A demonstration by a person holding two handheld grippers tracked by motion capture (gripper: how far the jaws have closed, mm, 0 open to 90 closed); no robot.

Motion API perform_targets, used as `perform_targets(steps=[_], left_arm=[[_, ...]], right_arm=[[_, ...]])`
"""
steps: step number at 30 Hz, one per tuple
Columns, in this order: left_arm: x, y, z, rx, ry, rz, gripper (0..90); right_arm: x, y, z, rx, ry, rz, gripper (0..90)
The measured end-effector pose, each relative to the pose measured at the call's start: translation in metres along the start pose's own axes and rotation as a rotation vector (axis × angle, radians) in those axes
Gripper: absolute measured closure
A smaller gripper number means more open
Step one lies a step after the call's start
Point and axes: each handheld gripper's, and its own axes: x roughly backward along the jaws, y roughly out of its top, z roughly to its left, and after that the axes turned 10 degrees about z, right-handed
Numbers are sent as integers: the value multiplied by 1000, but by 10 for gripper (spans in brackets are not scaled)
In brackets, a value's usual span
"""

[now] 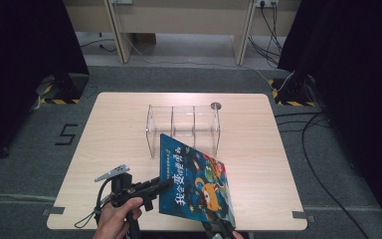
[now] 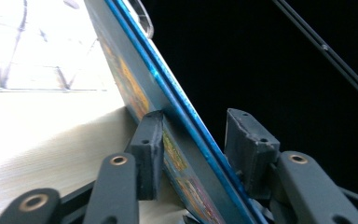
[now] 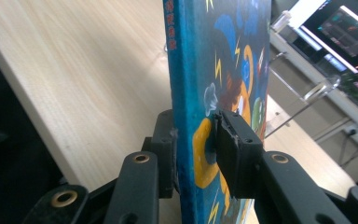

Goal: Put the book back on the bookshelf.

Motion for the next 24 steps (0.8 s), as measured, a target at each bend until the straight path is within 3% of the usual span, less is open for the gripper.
perform_targets(steps=[4, 6, 9, 10, 14, 17, 20, 21, 23, 24], left_arm=[[0, -4, 10, 23, 38, -11, 636], [-1, -9, 14, 50, 36, -28, 650], [-5, -18, 14, 45, 13, 12, 647], [-7, -21, 13, 37, 16, 22, 646], [-8, -23, 15, 73, -16, 5, 634], [-7, -24, 17, 84, -54, 3, 607], [-2, -25, 20, 87, -73, -26, 519], [2, -25, 22, 94, -108, -67, 513], [5, -24, 22, 98, -118, -88, 521], [14, -20, 21, 65, -134, -126, 510]], right_arm=[[-8, 1, 7, 24, -45, 15, 686], [-12, 2, 9, 36, -66, 31, 671], [-20, 8, 12, 49, -135, 33, 611], [-23, 11, 12, 51, -133, 38, 641], [-25, 19, 14, 166, -219, 73, 723], [-23, 19, 12, 149, -220, 69, 749], [-15, 18, -1, 165, -259, 29, 808], [-13, 18, -4, 137, -246, 29, 808], [-11, 18, -11, 154, -244, 34, 817], [-10, 17, -13, 149, -245, 32, 820]])
